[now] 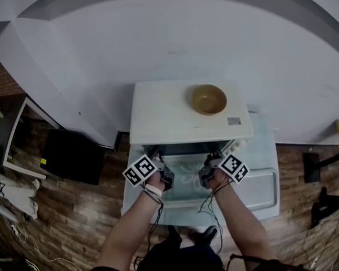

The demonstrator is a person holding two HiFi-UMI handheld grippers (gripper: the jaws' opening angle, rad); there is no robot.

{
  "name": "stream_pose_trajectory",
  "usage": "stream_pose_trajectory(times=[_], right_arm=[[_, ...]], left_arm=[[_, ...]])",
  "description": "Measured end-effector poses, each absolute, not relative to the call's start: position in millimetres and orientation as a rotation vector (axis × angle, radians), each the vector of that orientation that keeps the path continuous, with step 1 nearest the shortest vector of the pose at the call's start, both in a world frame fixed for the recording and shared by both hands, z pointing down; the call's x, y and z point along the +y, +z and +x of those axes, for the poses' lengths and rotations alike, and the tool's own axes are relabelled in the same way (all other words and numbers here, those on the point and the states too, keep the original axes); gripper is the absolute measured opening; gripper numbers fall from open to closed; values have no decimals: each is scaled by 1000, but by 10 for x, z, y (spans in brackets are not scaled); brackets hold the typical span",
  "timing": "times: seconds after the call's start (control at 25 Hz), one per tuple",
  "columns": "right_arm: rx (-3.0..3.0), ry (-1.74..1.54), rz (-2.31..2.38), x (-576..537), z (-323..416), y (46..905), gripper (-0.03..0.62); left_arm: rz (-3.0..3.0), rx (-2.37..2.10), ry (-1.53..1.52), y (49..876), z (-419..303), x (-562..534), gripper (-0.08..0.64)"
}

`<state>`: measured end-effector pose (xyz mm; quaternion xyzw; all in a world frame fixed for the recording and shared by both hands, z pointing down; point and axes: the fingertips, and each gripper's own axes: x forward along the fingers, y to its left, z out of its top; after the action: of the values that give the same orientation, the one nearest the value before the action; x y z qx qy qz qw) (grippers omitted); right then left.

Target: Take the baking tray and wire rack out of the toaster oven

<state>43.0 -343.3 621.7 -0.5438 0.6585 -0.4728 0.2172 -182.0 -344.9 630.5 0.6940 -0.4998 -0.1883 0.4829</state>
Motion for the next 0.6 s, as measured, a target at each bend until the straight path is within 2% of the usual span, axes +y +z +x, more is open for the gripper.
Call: stream_pose_trajectory(times=[0.08, 0.24, 0.6], right_arm=[[1827, -1316, -1511, -3489, 425, 6256, 92], [1811, -1364, -1501, -3449, 387, 6294, 71], [1884, -1364, -1430, -3172, 386, 6282, 60]], left_arm=[[1699, -1225, -434, 6324, -1794, -3491, 150], [1706, -1236, -416, 6320, -1780, -3507, 87], [1687, -1208, -441, 6321, -1776, -3163, 78]])
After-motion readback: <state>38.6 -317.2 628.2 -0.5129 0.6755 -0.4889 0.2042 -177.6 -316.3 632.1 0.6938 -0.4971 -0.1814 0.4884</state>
